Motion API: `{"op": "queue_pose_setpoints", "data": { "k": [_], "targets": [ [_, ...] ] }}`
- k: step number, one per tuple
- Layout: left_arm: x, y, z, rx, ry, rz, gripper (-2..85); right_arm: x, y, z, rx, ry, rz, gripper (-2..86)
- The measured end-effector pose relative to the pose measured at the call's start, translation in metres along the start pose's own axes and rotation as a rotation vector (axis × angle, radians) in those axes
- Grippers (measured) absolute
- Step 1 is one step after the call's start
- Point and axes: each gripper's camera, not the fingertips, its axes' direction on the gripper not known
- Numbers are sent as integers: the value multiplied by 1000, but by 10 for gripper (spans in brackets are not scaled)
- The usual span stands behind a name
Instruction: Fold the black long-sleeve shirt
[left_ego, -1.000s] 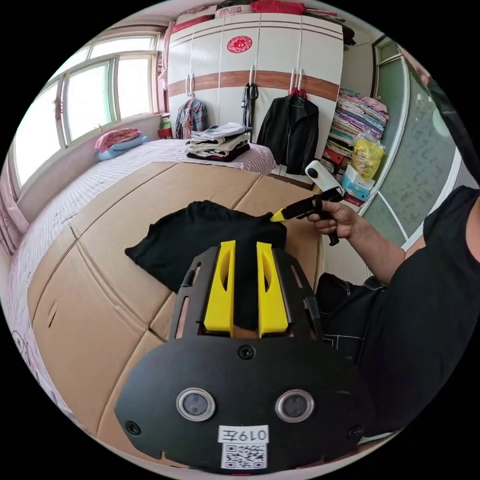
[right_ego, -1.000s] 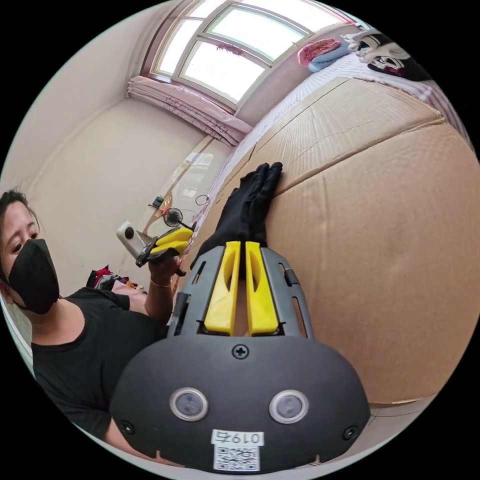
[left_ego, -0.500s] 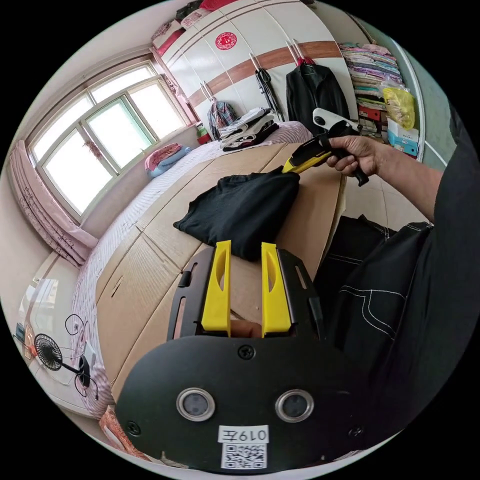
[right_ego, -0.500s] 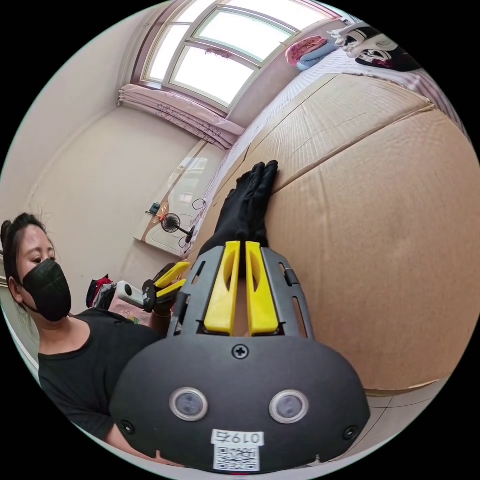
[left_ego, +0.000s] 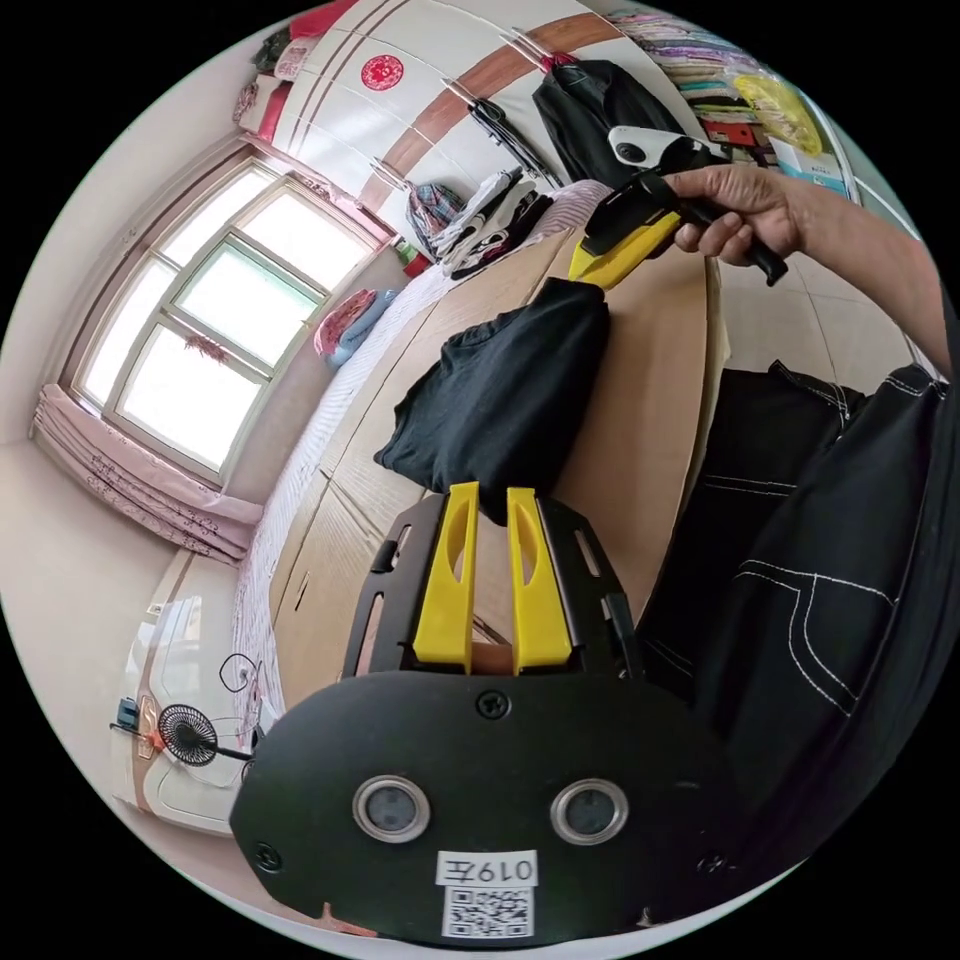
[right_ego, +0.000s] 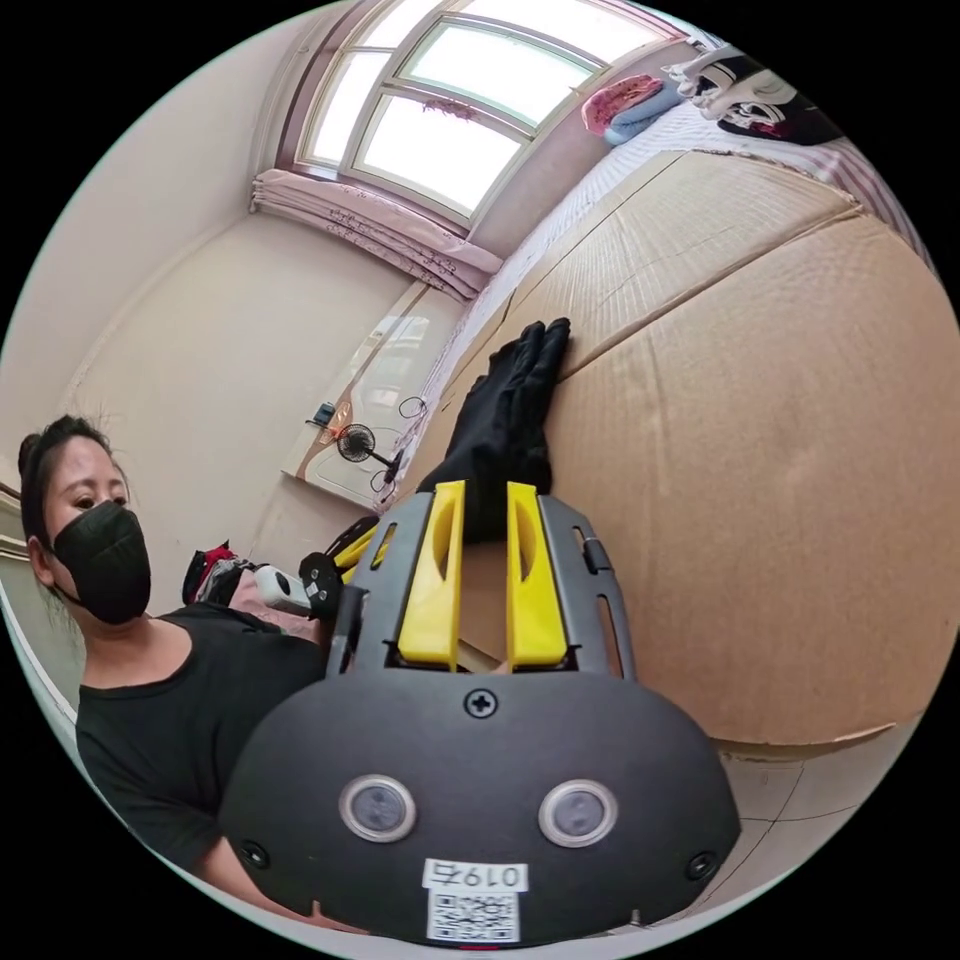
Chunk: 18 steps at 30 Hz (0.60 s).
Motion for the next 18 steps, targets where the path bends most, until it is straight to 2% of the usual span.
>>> {"op": "queue_pose_setpoints", "data": {
  "k": [7,13,18],
  "targets": [
    [16,-6,-3,-23,11,-1,7,-12,5,21,-118,48,-89,40],
    [28,-12,-6,-45,-11,41,7,-29,-8,10,-67,23,-123,4],
    [43,-19,-11,-62,-49,130,8,-45,-21,2,-92,129,-137,-4]
  ]
}}
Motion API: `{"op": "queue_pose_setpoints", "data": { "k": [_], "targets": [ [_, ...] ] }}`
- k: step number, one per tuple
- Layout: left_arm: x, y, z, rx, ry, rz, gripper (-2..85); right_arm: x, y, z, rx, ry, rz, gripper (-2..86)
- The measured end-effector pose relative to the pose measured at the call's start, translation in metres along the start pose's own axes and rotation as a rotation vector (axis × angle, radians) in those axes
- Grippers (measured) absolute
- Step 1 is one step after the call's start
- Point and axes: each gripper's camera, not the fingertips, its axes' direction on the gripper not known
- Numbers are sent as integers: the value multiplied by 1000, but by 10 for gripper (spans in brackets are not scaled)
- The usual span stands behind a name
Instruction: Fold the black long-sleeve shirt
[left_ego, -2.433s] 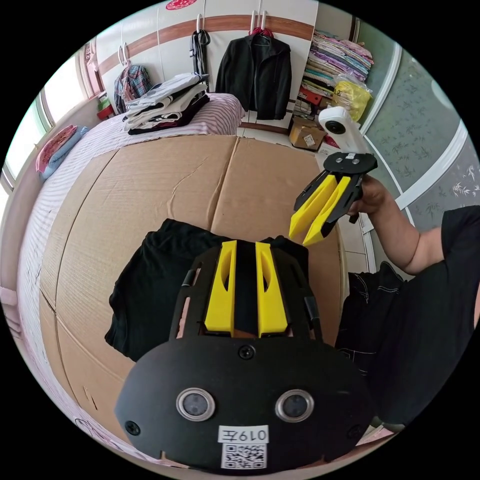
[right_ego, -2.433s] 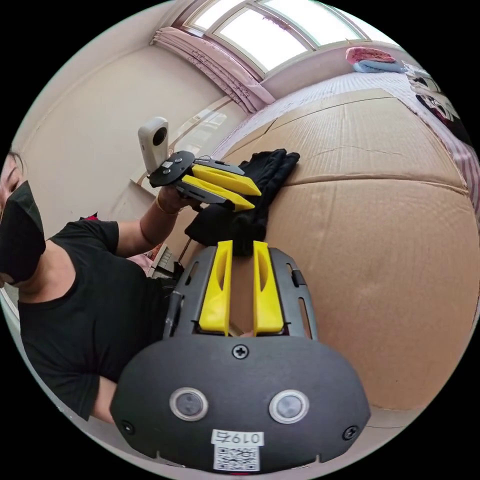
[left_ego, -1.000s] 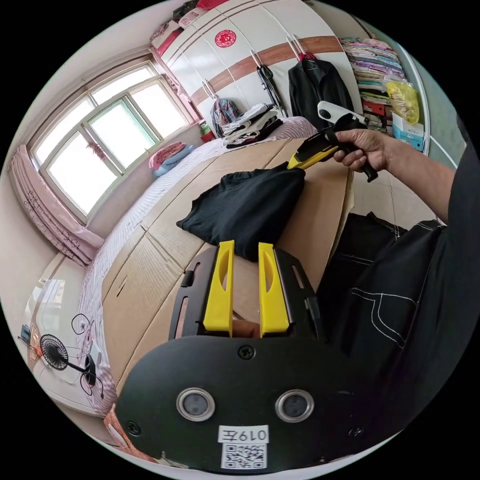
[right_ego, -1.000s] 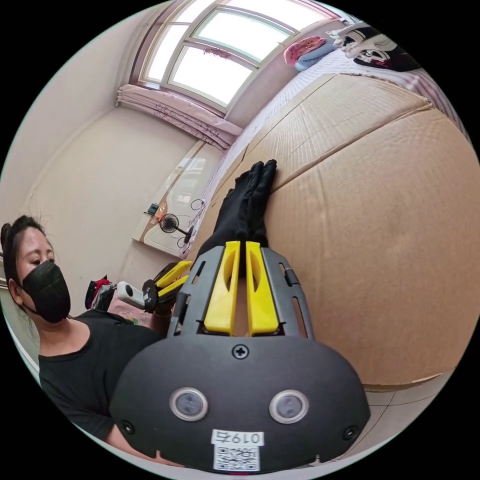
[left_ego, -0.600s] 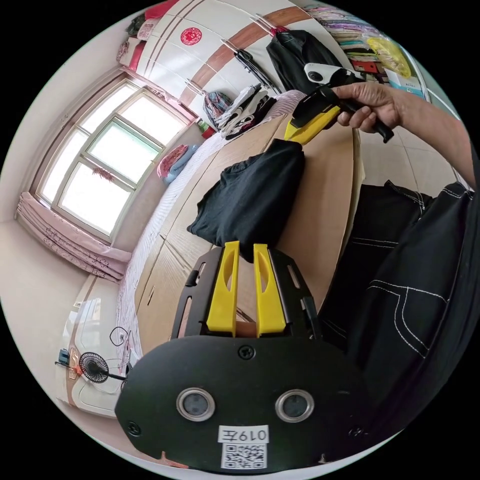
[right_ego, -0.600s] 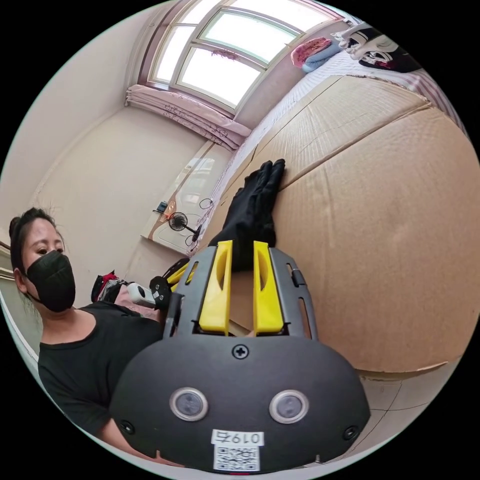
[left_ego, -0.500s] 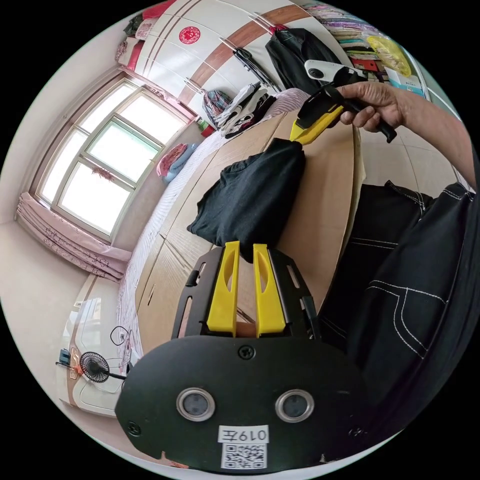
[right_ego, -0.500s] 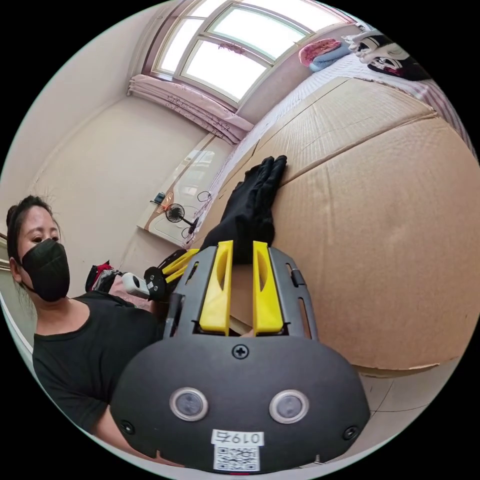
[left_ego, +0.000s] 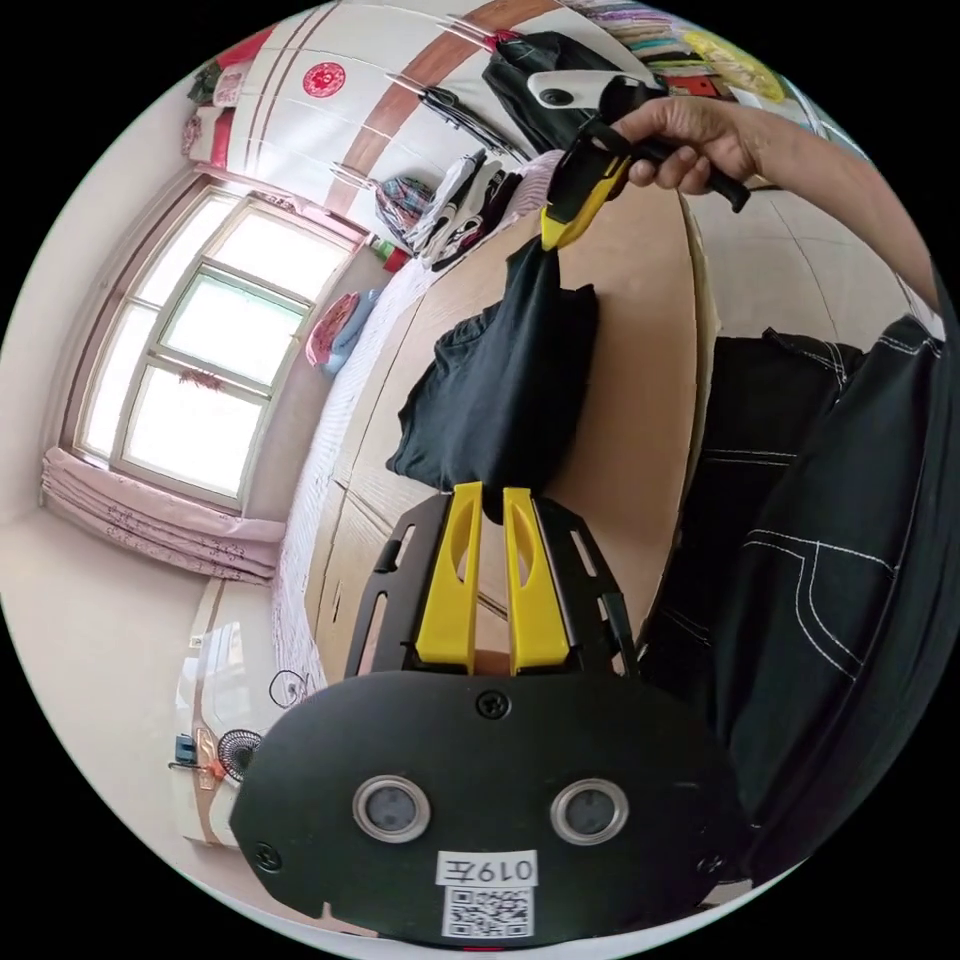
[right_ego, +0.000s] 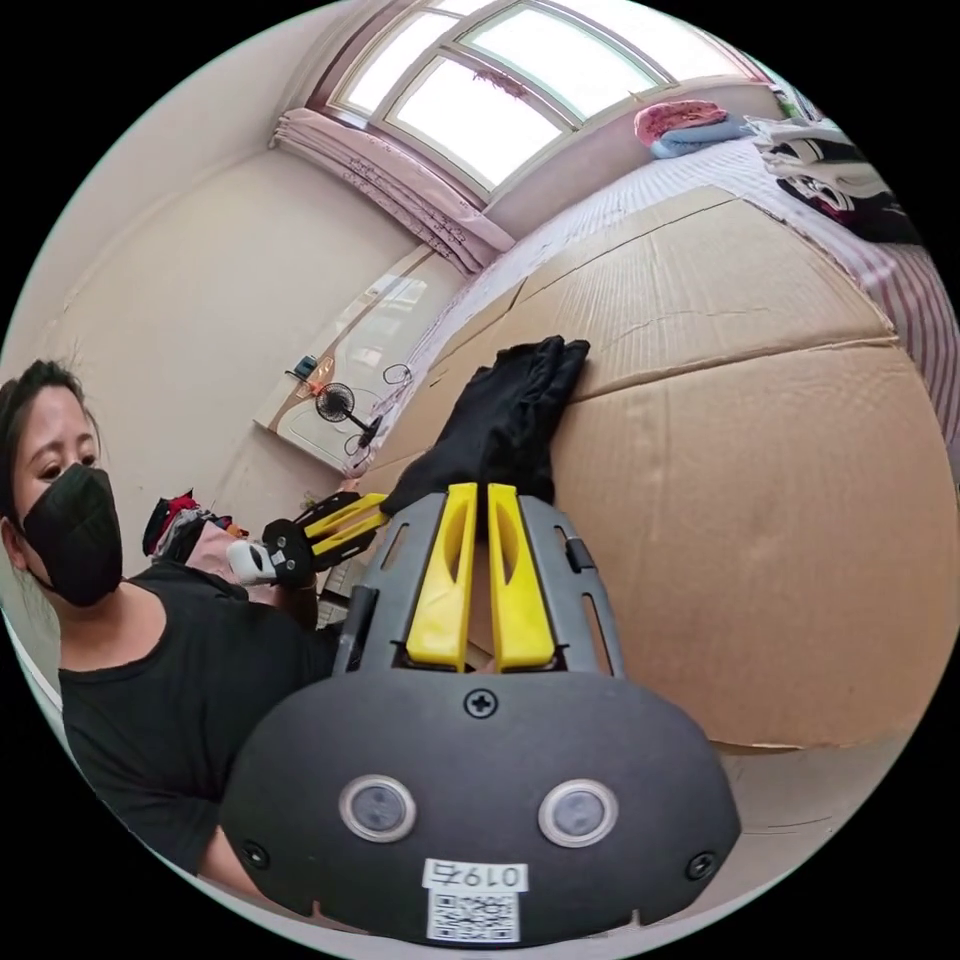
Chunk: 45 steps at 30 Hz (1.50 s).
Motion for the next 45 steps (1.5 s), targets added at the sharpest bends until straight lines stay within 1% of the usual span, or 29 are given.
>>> {"op": "queue_pose_setpoints", "data": {
  "k": [2,4,8,14,18,21,23,28,32,37,45],
  "targets": [
    [16,-6,4,-37,-32,87,9,11,6,12,-45,5,38,-4],
    [25,-8,9,-63,-36,123,9,20,12,24,-77,-22,64,-3],
    [24,-12,12,-74,7,122,10,27,21,32,-60,-50,84,5],
    [35,-15,16,-76,-24,185,10,14,19,37,-124,-57,6,19],
    [35,-15,19,-74,-13,156,10,4,20,31,-112,-30,-66,41],
    [23,-13,22,-60,59,84,9,-4,15,28,-124,27,-149,40],
    [13,-10,26,-51,112,39,9,-11,6,38,-184,54,-212,44],
    [10,-9,31,-49,140,24,8,-21,-8,58,-241,84,-311,50],
    [13,-10,34,-55,131,27,8,-20,-14,80,-320,88,-342,34],
    [17,-11,36,-56,125,25,8,-15,-20,88,-338,85,-343,0],
    [23,-12,37,-59,115,45,8,10,-24,67,-339,70,-307,-2]
  ]
}}
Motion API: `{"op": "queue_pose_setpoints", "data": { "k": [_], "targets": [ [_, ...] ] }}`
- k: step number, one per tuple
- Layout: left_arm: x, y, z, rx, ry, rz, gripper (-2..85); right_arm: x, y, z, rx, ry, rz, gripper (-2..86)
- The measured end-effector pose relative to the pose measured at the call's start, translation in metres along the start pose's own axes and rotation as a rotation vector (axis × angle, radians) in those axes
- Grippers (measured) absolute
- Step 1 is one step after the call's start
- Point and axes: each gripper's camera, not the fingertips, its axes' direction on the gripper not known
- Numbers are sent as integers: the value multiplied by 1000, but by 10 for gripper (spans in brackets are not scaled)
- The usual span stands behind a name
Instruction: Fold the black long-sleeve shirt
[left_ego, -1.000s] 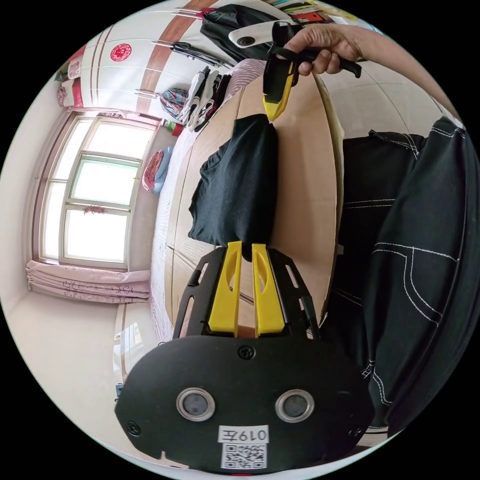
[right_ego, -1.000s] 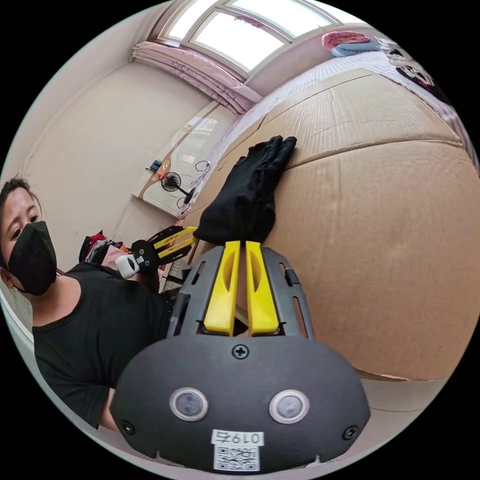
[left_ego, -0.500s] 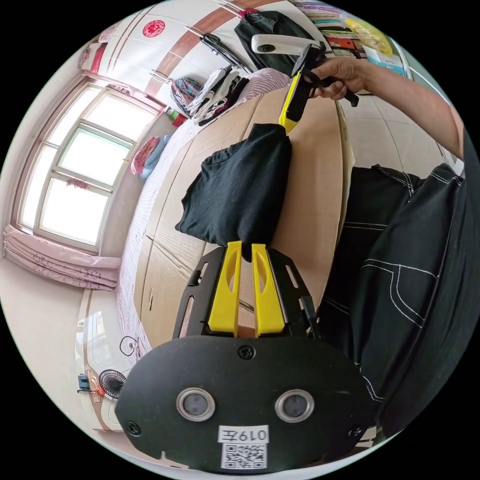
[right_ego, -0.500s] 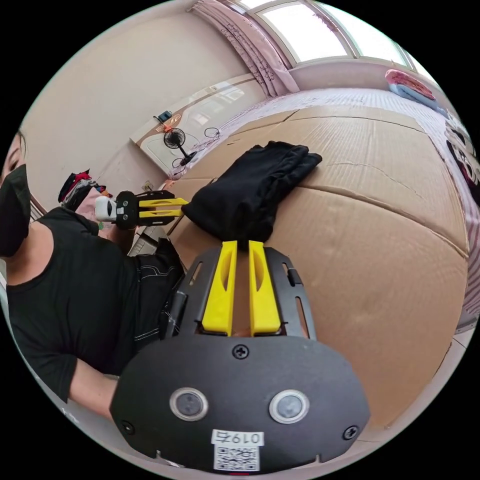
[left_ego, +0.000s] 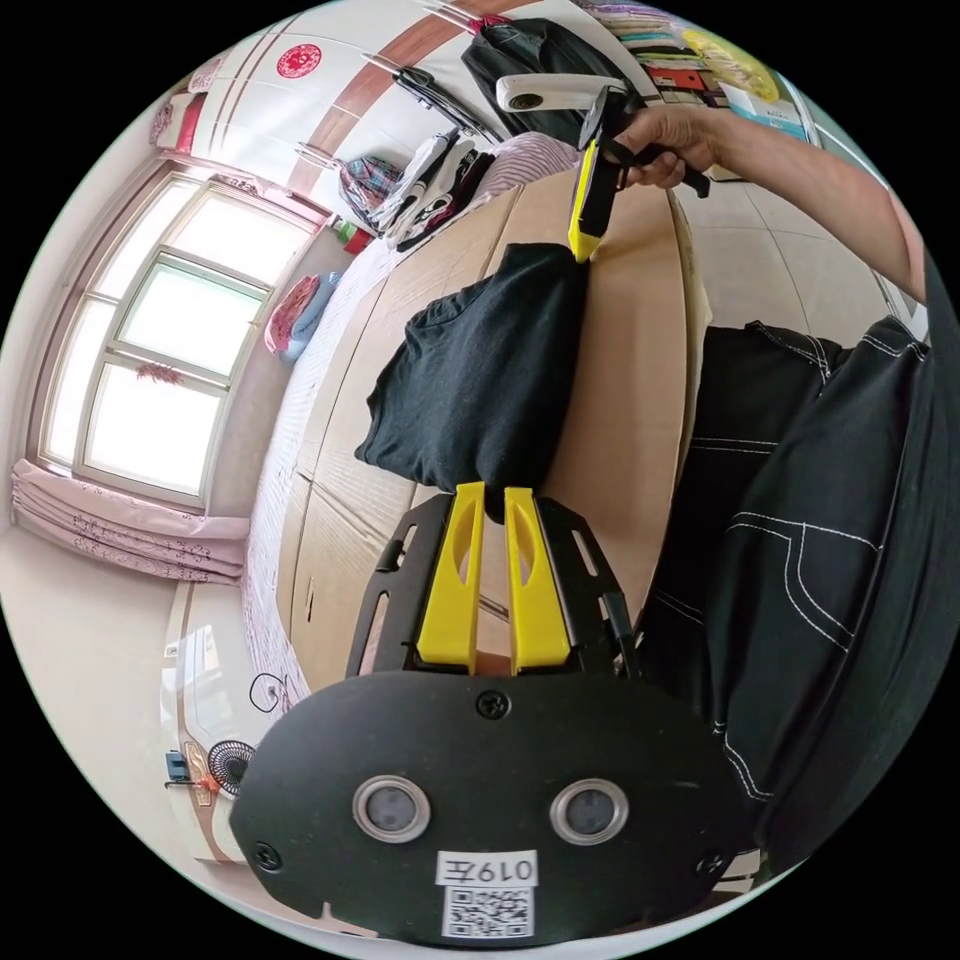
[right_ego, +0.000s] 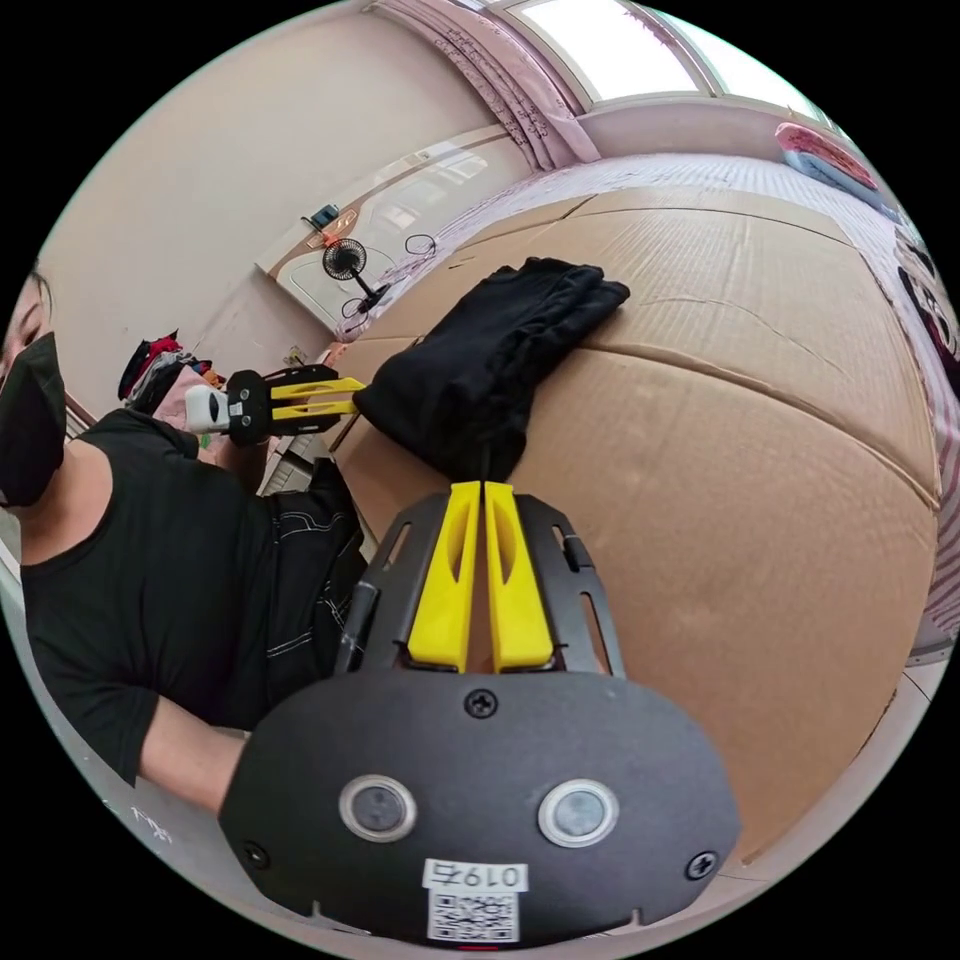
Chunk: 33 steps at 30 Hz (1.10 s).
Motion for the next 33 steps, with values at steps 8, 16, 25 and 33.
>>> {"op": "queue_pose_setpoints", "data": {
  "k": [8,16,25,33],
  "targets": [
    [19,-8,0,-13,-57,39,9,1,2,-21,84,10,37,61],
    [28,-14,-3,-10,-65,38,10,0,-10,-20,137,-43,49,69],
    [36,-21,-11,-9,-74,44,10,21,-32,-48,119,-56,-13,-6],
    [72,-39,-15,-67,-155,217,11,42,-38,-36,-36,10,21,-6]
  ]
}}
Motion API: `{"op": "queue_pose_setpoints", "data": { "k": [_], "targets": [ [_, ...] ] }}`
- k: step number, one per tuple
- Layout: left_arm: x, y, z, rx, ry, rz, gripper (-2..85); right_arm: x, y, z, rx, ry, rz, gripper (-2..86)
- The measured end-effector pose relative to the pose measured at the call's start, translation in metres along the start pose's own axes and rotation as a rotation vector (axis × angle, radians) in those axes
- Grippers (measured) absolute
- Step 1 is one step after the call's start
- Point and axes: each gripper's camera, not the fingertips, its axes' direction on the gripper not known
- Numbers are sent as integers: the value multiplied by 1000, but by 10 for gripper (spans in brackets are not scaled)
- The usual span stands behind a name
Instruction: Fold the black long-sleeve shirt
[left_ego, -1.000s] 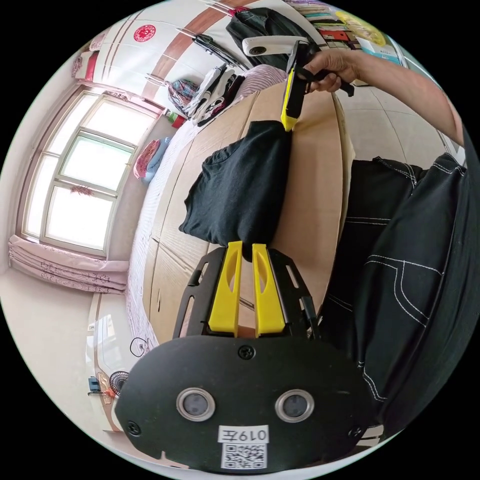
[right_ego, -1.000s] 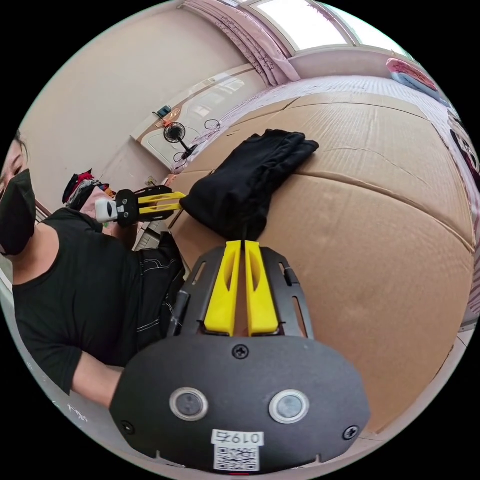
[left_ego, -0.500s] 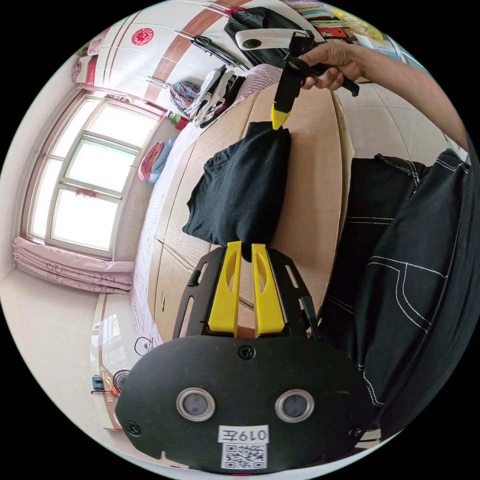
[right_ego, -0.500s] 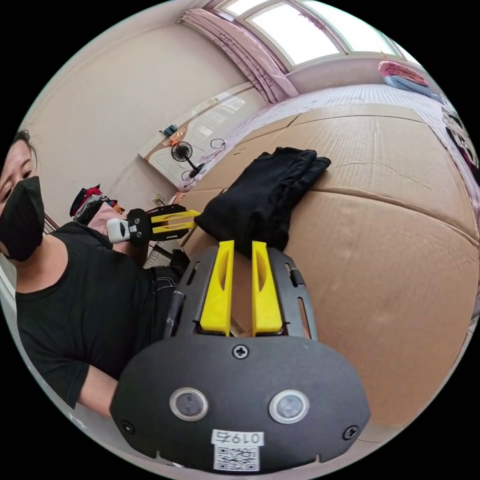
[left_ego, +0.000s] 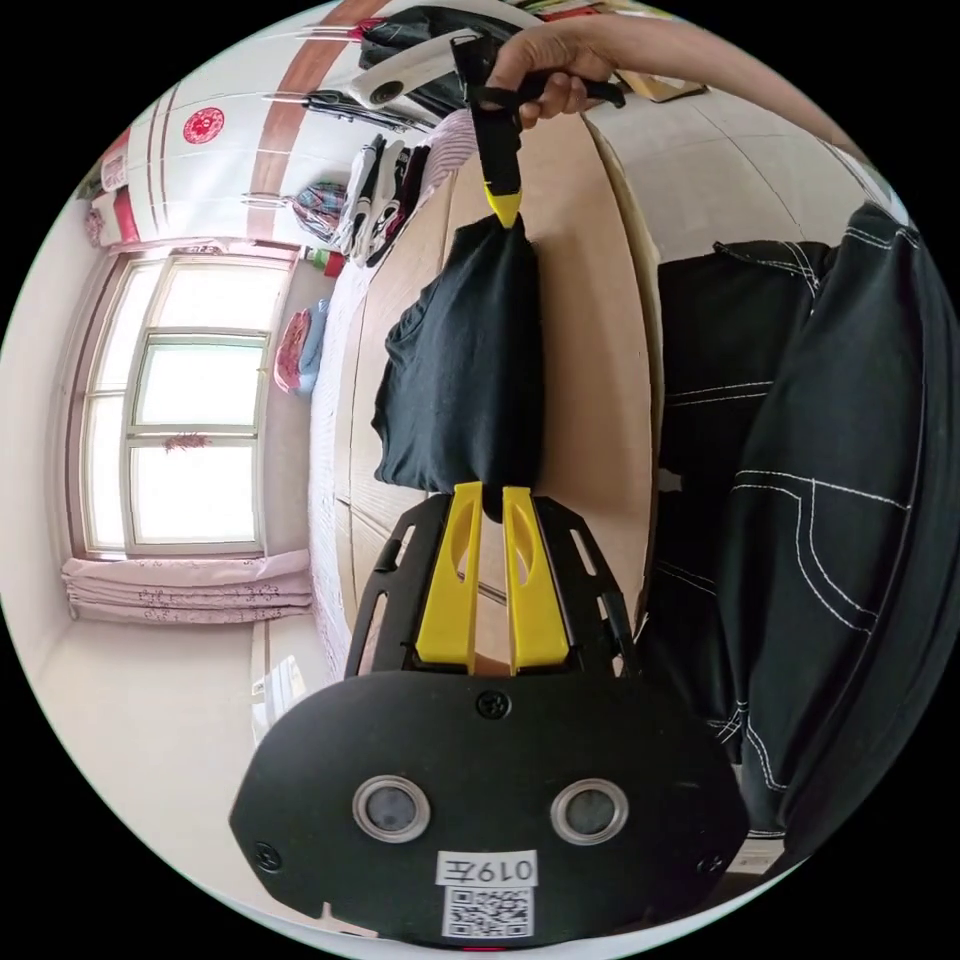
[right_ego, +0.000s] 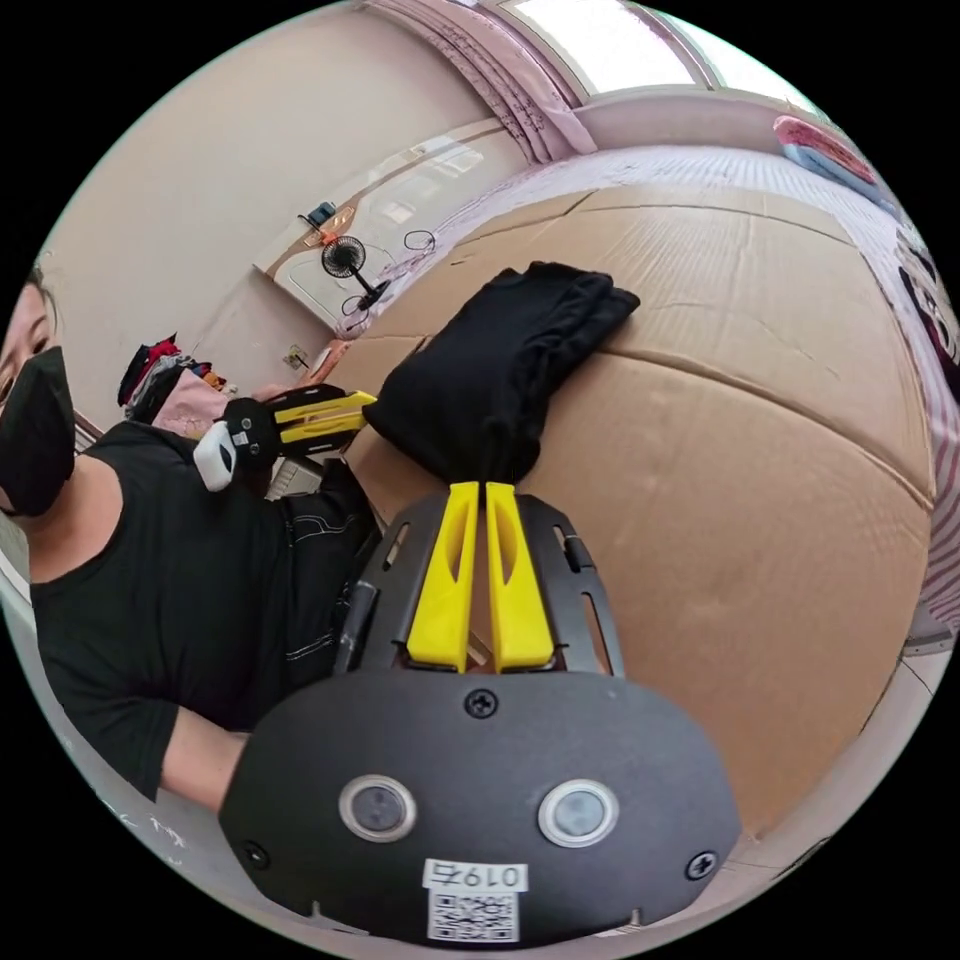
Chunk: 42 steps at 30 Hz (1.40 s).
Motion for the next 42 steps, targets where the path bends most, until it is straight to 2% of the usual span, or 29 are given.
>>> {"op": "queue_pose_setpoints", "data": {
  "k": [5,12,16,19,25,30,36,42],
  "targets": [
    [-6,-2,-5,19,49,-25,9,13,1,-3,53,-32,46,12],
    [-1,-5,-15,31,8,-35,8,0,-13,-23,43,49,59,61],
    [-1,-6,-24,35,-4,-53,9,-23,-24,-64,159,168,75,39],
    [3,-8,-26,26,-29,-44,10,-35,-40,-71,246,175,54,5],
    [-5,-5,-30,31,-13,-79,12,-9,-54,-42,190,88,100,-6],
    [-15,5,-32,49,17,-117,13,0,-48,-54,207,117,168,-7],
    [-30,16,-32,68,16,-170,13,-39,-48,-96,338,140,134,-7],
    [-47,30,-30,71,18,-192,12,-61,-68,-92,287,212,164,-7]
  ]
}}
